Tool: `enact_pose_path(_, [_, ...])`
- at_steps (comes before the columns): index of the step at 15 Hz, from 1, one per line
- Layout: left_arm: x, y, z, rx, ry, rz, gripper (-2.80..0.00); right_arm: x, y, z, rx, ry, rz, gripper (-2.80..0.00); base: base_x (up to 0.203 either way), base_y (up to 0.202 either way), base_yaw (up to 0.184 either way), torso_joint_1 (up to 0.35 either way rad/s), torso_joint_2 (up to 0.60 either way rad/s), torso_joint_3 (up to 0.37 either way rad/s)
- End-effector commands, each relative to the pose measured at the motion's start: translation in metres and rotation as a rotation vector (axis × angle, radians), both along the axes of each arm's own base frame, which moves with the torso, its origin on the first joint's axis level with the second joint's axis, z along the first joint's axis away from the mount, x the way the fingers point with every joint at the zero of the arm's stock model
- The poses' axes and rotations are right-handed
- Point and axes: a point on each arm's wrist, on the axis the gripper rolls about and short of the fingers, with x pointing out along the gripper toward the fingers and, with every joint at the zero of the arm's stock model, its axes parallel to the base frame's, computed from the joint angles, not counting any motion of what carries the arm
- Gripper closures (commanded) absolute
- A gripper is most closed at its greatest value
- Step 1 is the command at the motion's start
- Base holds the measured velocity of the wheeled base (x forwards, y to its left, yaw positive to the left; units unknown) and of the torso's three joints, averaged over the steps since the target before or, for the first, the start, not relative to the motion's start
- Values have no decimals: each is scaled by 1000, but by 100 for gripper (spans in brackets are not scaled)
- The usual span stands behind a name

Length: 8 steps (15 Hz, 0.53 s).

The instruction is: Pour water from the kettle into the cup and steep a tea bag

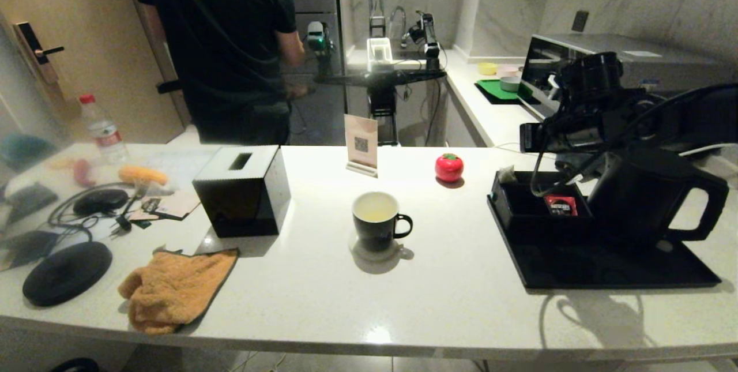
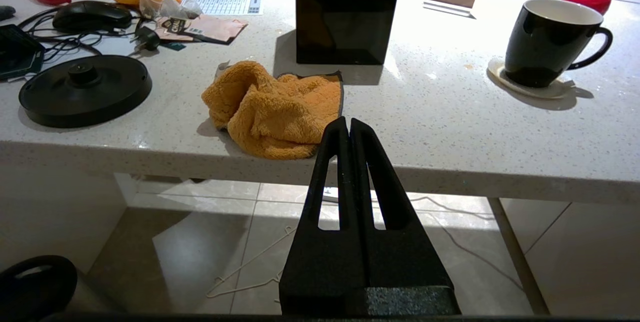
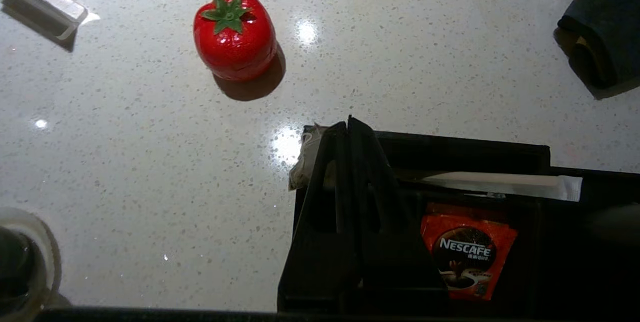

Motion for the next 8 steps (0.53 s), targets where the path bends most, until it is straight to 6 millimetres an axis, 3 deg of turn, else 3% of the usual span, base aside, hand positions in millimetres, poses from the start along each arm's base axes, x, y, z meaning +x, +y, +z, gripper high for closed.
enact_pose_path(1, [0,0,0,-1,1,1,0,13,2,-12,-11,16,-16,0,0,0,0,0,0,0])
enact_pose_path(5, [0,0,0,-1,0,1,0,19,3,-18,-14,26,-19,0,0,0,0,0,0,0])
enact_pose_path(6, [0,0,0,-1,1,1,0,18,3,-19,-15,37,-20,-280,0,0,0,0,0,0])
enact_pose_path(8, [0,0,0,-1,1,1,0,17,2,-23,-11,73,-27,-280,0,0,0,0,0,0])
